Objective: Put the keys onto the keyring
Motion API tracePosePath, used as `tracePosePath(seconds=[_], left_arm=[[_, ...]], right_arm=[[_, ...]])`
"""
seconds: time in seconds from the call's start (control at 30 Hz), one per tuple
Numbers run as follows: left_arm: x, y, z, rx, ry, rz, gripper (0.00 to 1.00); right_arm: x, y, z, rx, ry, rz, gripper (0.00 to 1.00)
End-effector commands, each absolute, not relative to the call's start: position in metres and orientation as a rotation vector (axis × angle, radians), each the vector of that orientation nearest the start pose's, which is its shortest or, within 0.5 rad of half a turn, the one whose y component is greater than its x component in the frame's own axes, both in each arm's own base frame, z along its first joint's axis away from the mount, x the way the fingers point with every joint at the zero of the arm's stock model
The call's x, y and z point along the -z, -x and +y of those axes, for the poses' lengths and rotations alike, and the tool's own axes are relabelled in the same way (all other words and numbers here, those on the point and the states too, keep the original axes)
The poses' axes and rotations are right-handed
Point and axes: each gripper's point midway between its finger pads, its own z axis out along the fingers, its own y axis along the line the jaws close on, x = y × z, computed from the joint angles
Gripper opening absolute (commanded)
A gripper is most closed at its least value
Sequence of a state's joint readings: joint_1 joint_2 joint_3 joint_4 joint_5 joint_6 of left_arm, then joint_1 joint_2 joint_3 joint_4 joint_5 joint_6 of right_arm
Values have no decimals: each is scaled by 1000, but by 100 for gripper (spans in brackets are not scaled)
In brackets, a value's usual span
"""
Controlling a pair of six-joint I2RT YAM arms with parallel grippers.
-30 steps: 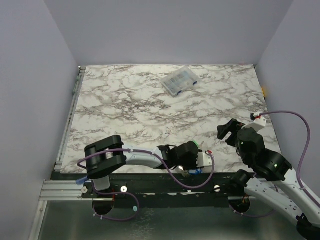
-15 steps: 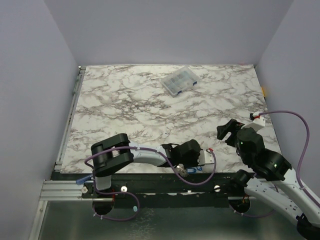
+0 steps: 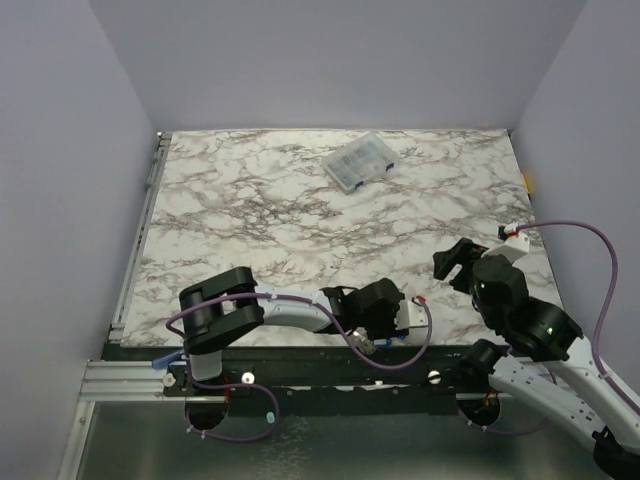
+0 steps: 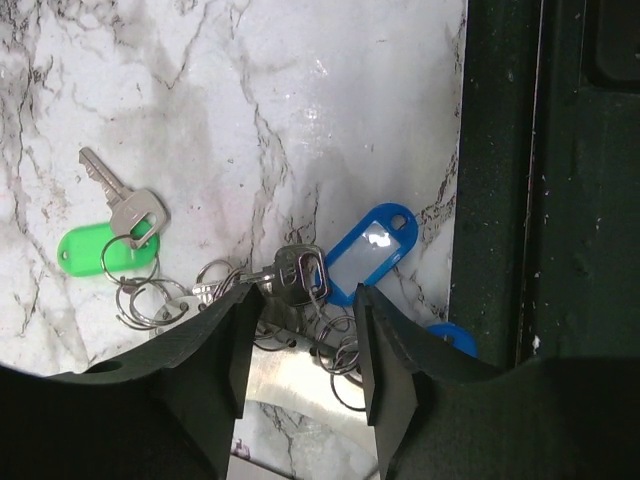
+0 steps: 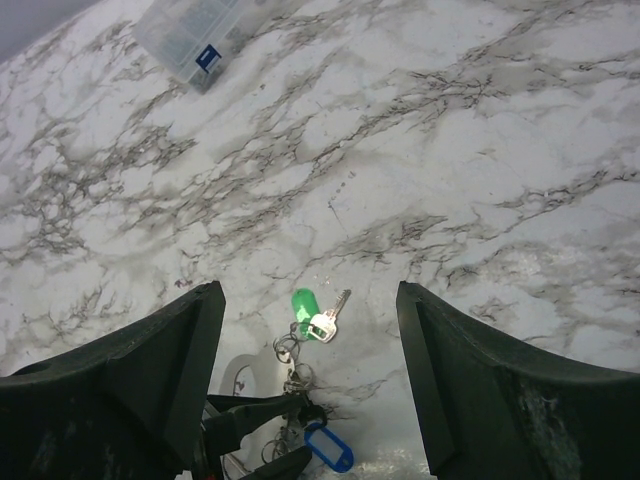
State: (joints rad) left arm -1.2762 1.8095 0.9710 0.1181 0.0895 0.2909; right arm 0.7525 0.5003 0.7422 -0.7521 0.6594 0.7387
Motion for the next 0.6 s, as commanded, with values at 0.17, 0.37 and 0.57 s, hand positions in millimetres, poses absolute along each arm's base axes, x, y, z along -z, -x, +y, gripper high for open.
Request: tracePosePath(seconds=[0.17,0.37,0.57], left_arm=[[-95,-140,-431,633,-1520,1658,56],[-96,-157,-407,646,-1468,1745,53],[-66,-130,-403,726,-1532,1825,50]], right_arm=[[-209,-204,84,-296,-303,1981,78],[-175,-198,122,-364,-148,2173,78],[-127,-180,134,-287,-251,2464,79]])
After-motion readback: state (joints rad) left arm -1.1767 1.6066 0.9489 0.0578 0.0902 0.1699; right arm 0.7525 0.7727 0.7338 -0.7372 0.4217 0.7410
